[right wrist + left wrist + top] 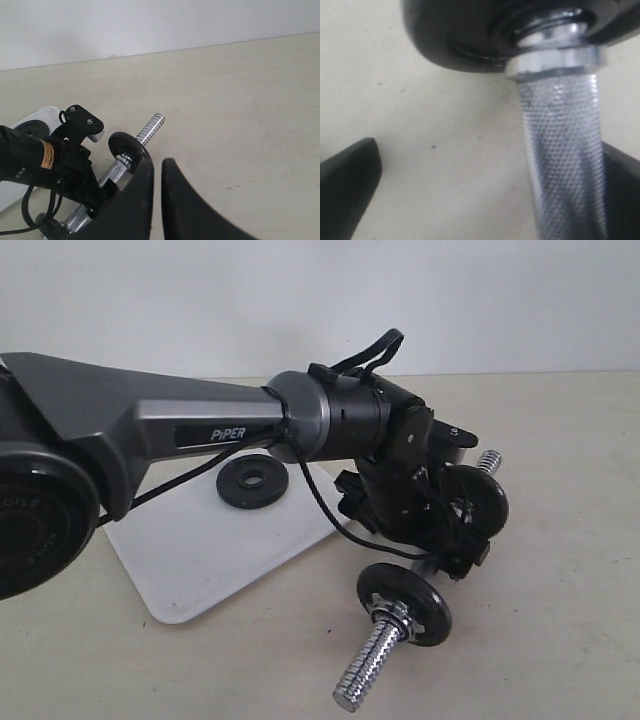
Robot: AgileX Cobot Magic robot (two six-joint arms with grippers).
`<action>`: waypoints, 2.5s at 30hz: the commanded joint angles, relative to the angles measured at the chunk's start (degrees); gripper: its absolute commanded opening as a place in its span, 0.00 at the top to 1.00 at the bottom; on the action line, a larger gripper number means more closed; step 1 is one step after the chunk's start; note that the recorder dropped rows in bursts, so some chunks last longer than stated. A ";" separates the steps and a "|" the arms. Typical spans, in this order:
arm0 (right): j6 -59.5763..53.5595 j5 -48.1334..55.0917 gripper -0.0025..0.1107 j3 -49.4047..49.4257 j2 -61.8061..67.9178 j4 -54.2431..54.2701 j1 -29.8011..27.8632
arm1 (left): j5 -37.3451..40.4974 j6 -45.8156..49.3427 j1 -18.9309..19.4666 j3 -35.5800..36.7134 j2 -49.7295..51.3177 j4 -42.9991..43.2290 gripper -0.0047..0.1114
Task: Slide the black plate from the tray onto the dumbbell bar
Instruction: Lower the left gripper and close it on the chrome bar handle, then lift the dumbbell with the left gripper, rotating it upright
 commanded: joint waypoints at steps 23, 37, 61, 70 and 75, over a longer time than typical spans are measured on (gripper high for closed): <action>-1.29 0.01 0.94 0.33 0.03 -0.42 0.02 | 0.03 -0.33 -0.99 -6.68 0.65 2.16 0.21; -1.28 -0.10 0.94 0.33 0.03 -0.42 0.02 | 2.50 -1.65 -0.99 -6.80 1.54 7.23 0.21; -1.28 1.01 0.94 0.33 0.03 -0.31 0.02 | 1.27 -1.08 -0.99 -6.80 2.93 8.73 0.27; -1.28 1.01 0.94 0.33 0.03 -0.31 0.02 | 1.65 -1.17 -0.99 -6.80 3.58 8.73 0.27; -1.28 1.75 0.94 0.33 0.03 -0.31 0.02 | 2.57 -1.17 -0.99 -6.80 4.71 8.88 0.27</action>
